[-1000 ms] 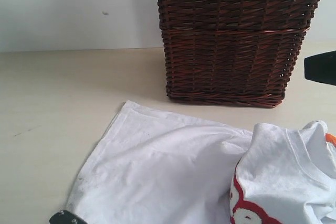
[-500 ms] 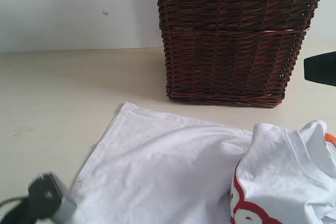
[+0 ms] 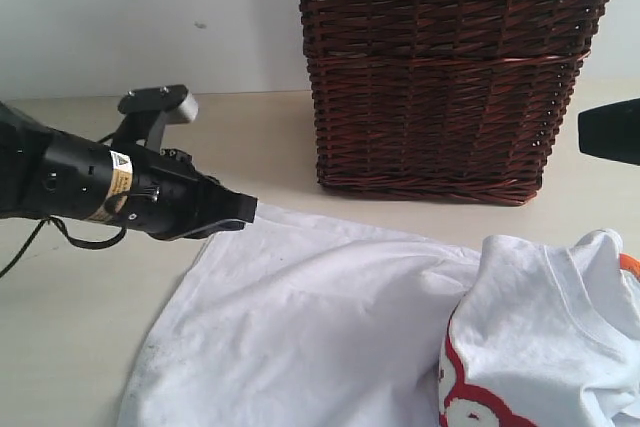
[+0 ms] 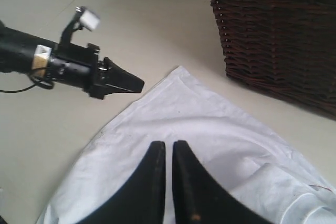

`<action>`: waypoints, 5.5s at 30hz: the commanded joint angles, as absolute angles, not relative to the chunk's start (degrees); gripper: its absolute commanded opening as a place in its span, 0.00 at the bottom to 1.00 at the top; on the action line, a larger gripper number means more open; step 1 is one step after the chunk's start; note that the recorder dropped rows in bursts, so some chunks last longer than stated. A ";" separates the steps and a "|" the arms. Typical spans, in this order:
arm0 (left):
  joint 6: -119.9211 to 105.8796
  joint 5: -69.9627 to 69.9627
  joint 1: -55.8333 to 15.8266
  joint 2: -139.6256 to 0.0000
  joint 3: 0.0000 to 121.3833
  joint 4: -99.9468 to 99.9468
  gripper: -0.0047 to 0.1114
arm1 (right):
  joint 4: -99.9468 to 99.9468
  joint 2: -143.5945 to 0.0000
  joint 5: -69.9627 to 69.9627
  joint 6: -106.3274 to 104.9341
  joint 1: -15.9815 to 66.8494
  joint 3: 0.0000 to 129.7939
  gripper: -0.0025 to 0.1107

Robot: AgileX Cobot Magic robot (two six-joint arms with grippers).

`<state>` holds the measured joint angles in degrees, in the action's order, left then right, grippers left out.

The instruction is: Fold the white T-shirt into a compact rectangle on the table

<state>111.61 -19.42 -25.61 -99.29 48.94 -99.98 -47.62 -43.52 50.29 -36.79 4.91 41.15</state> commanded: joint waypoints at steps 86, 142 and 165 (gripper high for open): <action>-37.31 45.67 -8.01 -101.89 78.97 33.47 0.04 | -8.07 -78.67 43.30 -1.27 23.00 37.81 0.32; -46.25 48.91 -8.12 -101.51 76.85 47.81 0.04 | -39.54 -58.63 69.96 -6.72 57.99 39.74 0.02; -46.69 49.26 -8.12 -101.51 76.85 47.36 0.04 | 13.12 -58.63 66.36 28.29 57.99 43.80 0.34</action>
